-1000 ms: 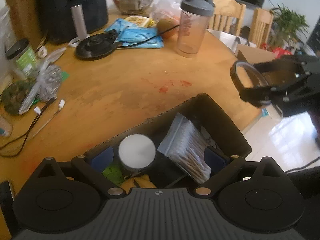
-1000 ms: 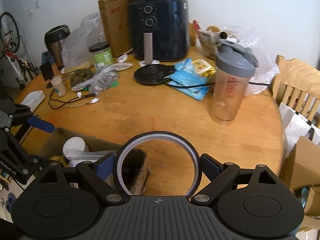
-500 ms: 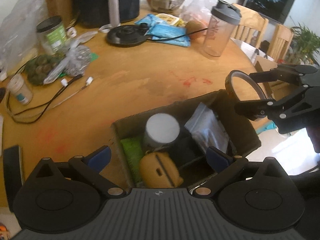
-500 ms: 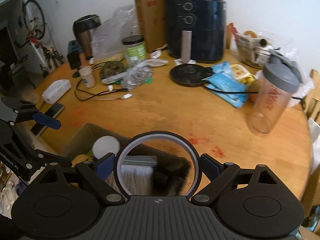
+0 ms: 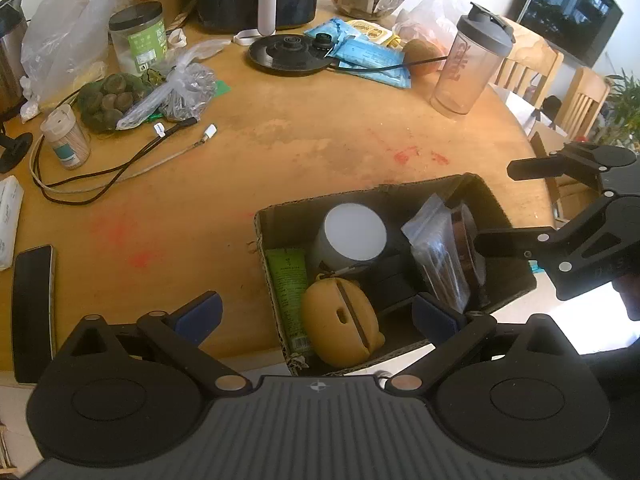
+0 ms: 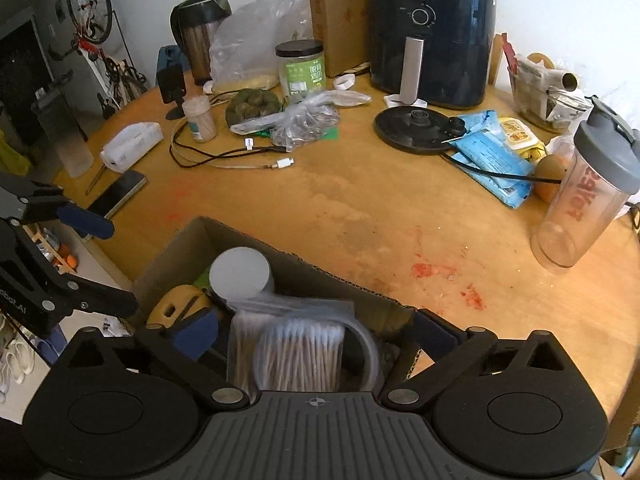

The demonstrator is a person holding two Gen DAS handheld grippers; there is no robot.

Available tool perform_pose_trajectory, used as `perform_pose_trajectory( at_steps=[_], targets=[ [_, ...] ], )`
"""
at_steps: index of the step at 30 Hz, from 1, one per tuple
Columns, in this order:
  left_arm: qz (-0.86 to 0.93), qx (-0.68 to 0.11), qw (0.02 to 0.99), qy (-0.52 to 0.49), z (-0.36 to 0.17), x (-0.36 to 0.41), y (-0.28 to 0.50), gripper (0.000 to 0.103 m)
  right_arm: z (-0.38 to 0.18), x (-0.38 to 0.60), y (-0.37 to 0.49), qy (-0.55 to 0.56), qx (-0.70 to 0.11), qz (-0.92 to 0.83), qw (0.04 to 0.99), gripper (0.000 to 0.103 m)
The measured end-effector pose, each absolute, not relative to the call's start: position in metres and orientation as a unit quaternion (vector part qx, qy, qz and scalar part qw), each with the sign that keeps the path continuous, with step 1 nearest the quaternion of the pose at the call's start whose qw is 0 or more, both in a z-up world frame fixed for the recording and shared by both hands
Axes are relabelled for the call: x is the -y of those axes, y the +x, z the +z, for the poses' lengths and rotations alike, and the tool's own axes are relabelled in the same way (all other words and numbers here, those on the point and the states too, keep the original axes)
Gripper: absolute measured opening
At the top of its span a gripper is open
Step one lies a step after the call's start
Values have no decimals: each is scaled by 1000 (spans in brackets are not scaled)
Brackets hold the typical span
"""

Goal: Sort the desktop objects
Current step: 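Lower the tape ring into the box and open the right tool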

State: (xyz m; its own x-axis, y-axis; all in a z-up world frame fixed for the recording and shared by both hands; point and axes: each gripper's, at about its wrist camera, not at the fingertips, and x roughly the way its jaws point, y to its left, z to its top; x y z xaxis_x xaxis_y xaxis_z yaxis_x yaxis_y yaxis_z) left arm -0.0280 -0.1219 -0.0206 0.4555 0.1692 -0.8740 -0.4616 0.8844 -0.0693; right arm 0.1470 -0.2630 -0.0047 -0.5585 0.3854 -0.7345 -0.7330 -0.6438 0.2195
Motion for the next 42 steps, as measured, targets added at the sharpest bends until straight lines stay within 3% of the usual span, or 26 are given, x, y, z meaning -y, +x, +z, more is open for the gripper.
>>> perform_pose_trajectory(
  at_steps=[20, 42],
  targets=[
    [256, -517, 801, -158, -18, 120, -9, 103, -3, 254, 160, -375, -273, 815, 349, 103],
    [332, -552, 725, -245, -22, 119, 16, 103, -12, 240, 170, -473, -325, 751, 328, 103]
  ],
)
